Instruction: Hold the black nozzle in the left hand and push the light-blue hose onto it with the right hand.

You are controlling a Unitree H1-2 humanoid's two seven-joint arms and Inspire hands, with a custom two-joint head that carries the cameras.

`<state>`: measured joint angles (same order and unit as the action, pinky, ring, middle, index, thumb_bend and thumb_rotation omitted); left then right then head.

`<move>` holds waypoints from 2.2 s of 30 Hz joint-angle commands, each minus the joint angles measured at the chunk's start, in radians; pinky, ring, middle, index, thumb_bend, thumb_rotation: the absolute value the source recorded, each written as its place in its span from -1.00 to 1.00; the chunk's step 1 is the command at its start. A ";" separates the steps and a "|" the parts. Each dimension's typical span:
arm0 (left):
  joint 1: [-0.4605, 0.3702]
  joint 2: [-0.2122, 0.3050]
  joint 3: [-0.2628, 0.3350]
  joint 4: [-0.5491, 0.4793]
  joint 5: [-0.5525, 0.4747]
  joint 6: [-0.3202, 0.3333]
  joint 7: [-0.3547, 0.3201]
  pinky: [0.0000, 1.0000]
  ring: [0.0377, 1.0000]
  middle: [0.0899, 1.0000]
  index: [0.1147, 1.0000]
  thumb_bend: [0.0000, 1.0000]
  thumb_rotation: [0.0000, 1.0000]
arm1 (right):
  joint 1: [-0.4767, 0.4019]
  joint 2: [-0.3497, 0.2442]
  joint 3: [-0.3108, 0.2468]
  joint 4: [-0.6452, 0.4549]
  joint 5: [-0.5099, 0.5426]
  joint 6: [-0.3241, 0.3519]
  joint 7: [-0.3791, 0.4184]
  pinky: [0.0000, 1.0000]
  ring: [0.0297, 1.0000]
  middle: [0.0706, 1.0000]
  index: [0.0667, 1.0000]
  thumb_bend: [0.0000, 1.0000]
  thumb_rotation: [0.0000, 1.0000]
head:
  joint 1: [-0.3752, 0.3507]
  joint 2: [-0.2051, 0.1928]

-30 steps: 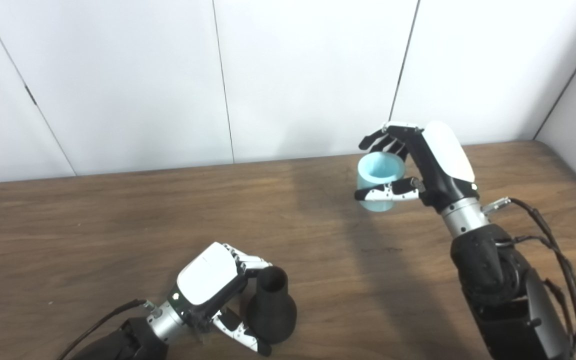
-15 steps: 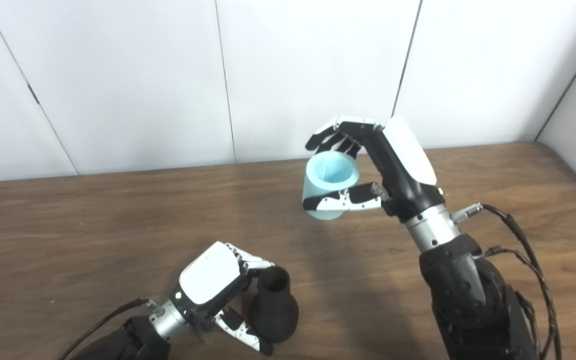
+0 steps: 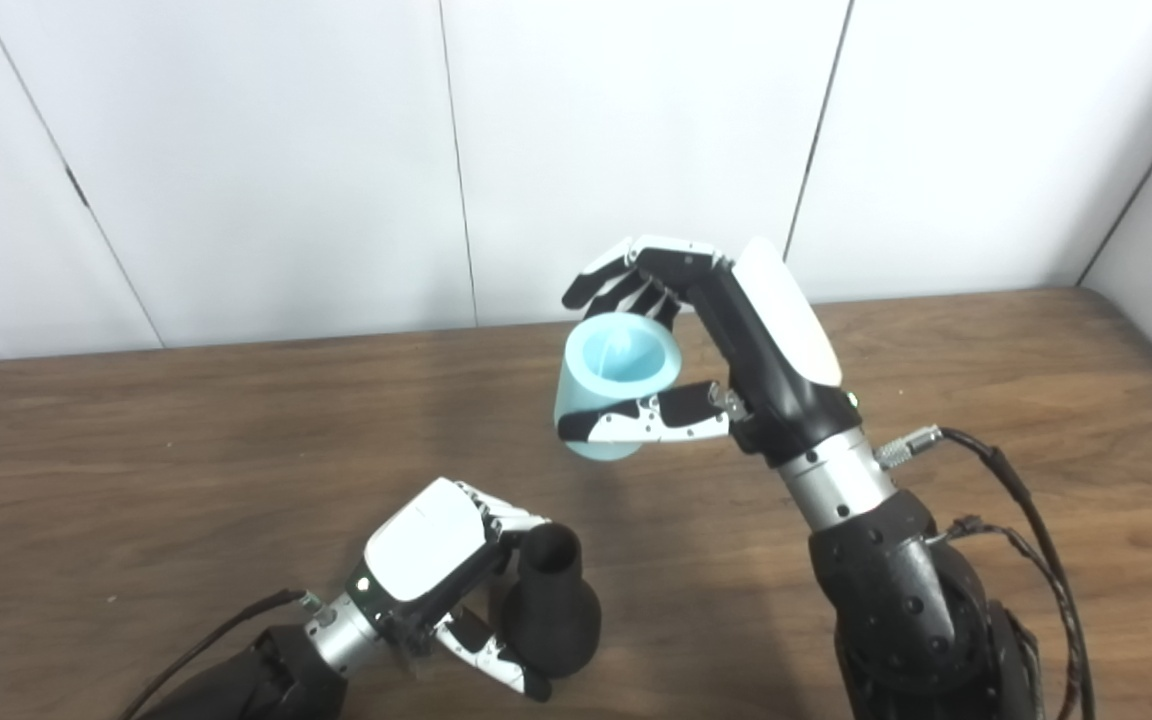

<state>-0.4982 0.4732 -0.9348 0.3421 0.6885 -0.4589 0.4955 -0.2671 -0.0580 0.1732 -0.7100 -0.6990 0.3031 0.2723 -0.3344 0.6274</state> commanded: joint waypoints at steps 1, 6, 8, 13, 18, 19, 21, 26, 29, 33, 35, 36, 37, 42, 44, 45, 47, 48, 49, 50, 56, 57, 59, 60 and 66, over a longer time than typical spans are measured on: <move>0.100 -0.053 -0.058 0.085 -0.021 -0.011 0.013 -0.58 -0.49 -0.30 -0.09 0.03 -1.00 | -0.018 0.012 0.003 -0.046 -0.002 -0.011 0.000 -0.56 -0.34 -0.13 0.03 0.01 -1.00 | 0.001 0.003; 0.098 -0.054 -0.058 0.088 -0.020 -0.011 0.012 -0.59 -0.51 -0.30 -0.09 0.03 -1.00 | -0.003 0.026 0.008 -0.061 0.000 -0.020 0.008 -0.61 -0.25 -0.15 -0.01 0.02 -1.00 | 0.006 0.008; 0.098 -0.055 -0.056 0.089 -0.021 -0.011 0.007 -0.60 -0.51 -0.30 -0.09 0.03 -1.00 | 0.003 0.030 0.011 -0.064 0.005 -0.021 0.011 -0.65 -0.17 -0.20 -0.03 0.03 -1.00 | 0.006 0.008; 0.098 -0.055 -0.057 0.093 -0.019 -0.011 0.012 -0.60 -0.51 -0.30 -0.09 0.03 -1.00 | 0.021 0.038 0.020 -0.074 -0.002 -0.010 0.029 -0.65 -0.15 -0.24 -0.04 0.03 -1.00 | 0.011 0.013; 0.101 -0.053 -0.055 0.089 -0.022 -0.011 0.001 -0.59 -0.49 -0.29 -0.09 0.03 -1.00 | 0.038 0.045 0.022 -0.084 -0.008 -0.002 0.047 -0.61 -0.33 -0.15 0.01 0.01 -1.00 | 0.015 0.018; 0.101 -0.053 -0.057 0.089 -0.021 -0.011 0.005 -0.59 -0.49 -0.30 -0.09 0.03 -1.00 | 0.041 0.045 0.023 -0.086 -0.012 0.002 0.054 -0.59 -0.34 -0.14 0.02 0.01 -1.00 | 0.016 0.019; 0.102 -0.054 -0.058 0.090 -0.020 -0.011 0.011 -0.58 -0.49 -0.30 -0.09 0.03 -1.00 | 0.047 0.045 0.026 -0.088 -0.021 0.001 0.060 -0.54 -0.33 -0.13 0.02 0.01 -1.00 | 0.019 0.021; 0.105 -0.057 -0.053 0.085 -0.020 -0.011 0.006 -0.61 -0.52 -0.30 -0.10 0.03 -1.00 | 0.065 0.047 0.031 -0.078 -0.013 -0.031 0.044 -0.57 -0.36 -0.15 0.03 0.01 -1.00 | 0.026 0.024; 0.103 -0.056 -0.057 0.086 -0.021 -0.011 0.011 -0.59 -0.49 -0.29 -0.09 0.03 -1.00 | 0.076 0.044 0.033 -0.071 0.005 -0.046 0.037 -0.60 -0.37 -0.14 0.03 0.01 -1.00 | 0.027 0.025; 0.107 -0.056 -0.055 0.081 -0.032 -0.011 0.004 -0.56 -0.47 -0.28 -0.09 0.03 -1.00 | 0.084 0.036 0.034 -0.064 0.022 -0.058 0.039 -0.59 -0.36 -0.12 0.04 0.01 -1.00 | 0.032 0.028; 0.109 -0.056 -0.051 0.078 -0.030 -0.011 -0.003 -0.56 -0.46 -0.27 -0.09 0.03 -1.00 | 0.089 0.036 0.034 -0.064 0.032 -0.056 0.043 -0.51 -0.31 -0.10 0.02 0.02 -1.00 | 0.039 0.028; 0.110 -0.057 -0.048 0.077 -0.029 -0.011 -0.008 -0.57 -0.47 -0.28 -0.09 0.03 -1.00 | 0.092 0.037 0.034 -0.063 0.037 -0.057 0.042 -0.48 -0.29 -0.10 0.01 0.02 -1.00 | 0.042 0.029; 0.113 -0.058 -0.045 0.075 -0.027 -0.011 -0.013 -0.56 -0.46 -0.27 -0.09 0.03 -1.00 | 0.095 0.037 0.033 -0.063 0.044 -0.058 0.042 -0.46 -0.28 -0.09 0.00 0.02 -1.00 | 0.046 0.030; 0.121 -0.062 -0.035 0.067 -0.020 -0.011 -0.020 -0.64 -0.58 -0.18 -0.16 0.05 -1.00 | 0.108 0.032 0.035 -0.044 0.067 -0.078 0.035 -0.47 -0.29 -0.08 0.01 0.02 -1.00 | 0.049 0.032; 0.124 -0.063 -0.032 0.059 -0.017 -0.011 -0.023 -0.65 -0.58 -0.27 -0.13 0.04 -1.00 | 0.111 0.028 0.035 -0.038 0.072 -0.079 0.041 -0.48 -0.29 -0.09 0.02 0.02 -1.00 | 0.056 0.032; 0.126 -0.064 -0.029 0.057 -0.015 -0.011 -0.024 -0.65 -0.58 -0.30 -0.12 0.03 -1.00 | 0.111 0.025 0.037 -0.034 0.071 -0.081 0.043 -0.48 -0.29 -0.09 0.02 0.02 -1.00 | 0.060 0.034; 0.129 -0.066 -0.026 0.054 -0.012 -0.011 -0.027 -0.66 -0.59 -0.33 -0.11 0.03 -1.00 | 0.113 0.021 0.041 -0.029 0.067 -0.086 0.042 -0.48 -0.29 -0.09 0.02 0.02 -1.00 | 0.064 0.036; 0.131 -0.067 -0.024 0.053 -0.011 -0.011 -0.029 -0.67 -0.60 -0.25 -0.14 0.04 -1.00 | 0.114 0.022 0.045 -0.022 0.065 -0.092 0.036 -0.48 -0.29 -0.10 0.02 0.02 -1.00 | 0.067 0.032; 0.132 -0.068 -0.021 0.053 -0.010 -0.011 -0.031 -0.68 -0.61 -0.20 -0.16 0.04 -1.00 | 0.116 0.024 0.050 -0.016 0.064 -0.097 0.031 -0.49 -0.30 -0.10 0.03 0.02 -1.00 | 0.069 0.030; 0.134 -0.068 -0.019 0.053 -0.007 -0.011 -0.030 -0.69 -0.62 -0.18 -0.16 0.05 -1.00 | 0.117 0.026 0.054 -0.007 0.064 -0.103 0.025 -0.49 -0.30 -0.10 0.03 0.02 -1.00 | 0.070 0.029; 0.143 -0.066 -0.012 0.050 -0.001 -0.011 -0.022 -0.69 -0.63 -0.16 -0.17 0.05 -1.00 | 0.118 0.029 0.072 0.046 0.060 -0.157 -0.016 -0.48 -0.31 -0.12 0.03 0.02 -1.00 | 0.073 0.025; 0.143 -0.067 -0.013 0.051 -0.001 -0.011 -0.020 -0.69 -0.63 -0.16 -0.17 0.05 -1.00 | 0.116 0.027 0.074 0.057 0.057 -0.169 -0.022 -0.48 -0.31 -0.12 0.03 0.02 -1.00 | 0.076 0.022; 0.143 -0.068 -0.016 0.056 -0.001 -0.011 -0.015 -0.69 -0.62 -0.16 -0.17 0.05 -1.00 | 0.113 0.022 0.078 0.077 0.056 -0.188 -0.030 -0.49 -0.32 -0.12 0.03 0.01 -1.00 | 0.077 0.019; 0.143 -0.067 -0.017 0.057 -0.002 -0.011 -0.013 -0.69 -0.63 -0.16 -0.17 0.05 -1.00 | 0.113 0.020 0.079 0.083 0.057 -0.194 -0.033 -0.49 -0.32 -0.12 0.03 0.01 -1.00 | 0.077 0.017; 0.145 -0.067 -0.025 0.062 0.003 -0.011 -0.002 -0.71 -0.66 -0.16 -0.17 0.05 -1.00 | 0.109 0.020 0.079 0.119 0.058 -0.226 -0.056 -0.49 -0.32 -0.11 0.03 0.01 -1.00 | 0.079 0.014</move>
<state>-0.4778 0.4654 -0.8906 0.3368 0.6991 -0.4589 0.4641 -0.1263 -0.0432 0.2515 -0.5850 -0.6448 0.1149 0.2398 -0.2562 0.6412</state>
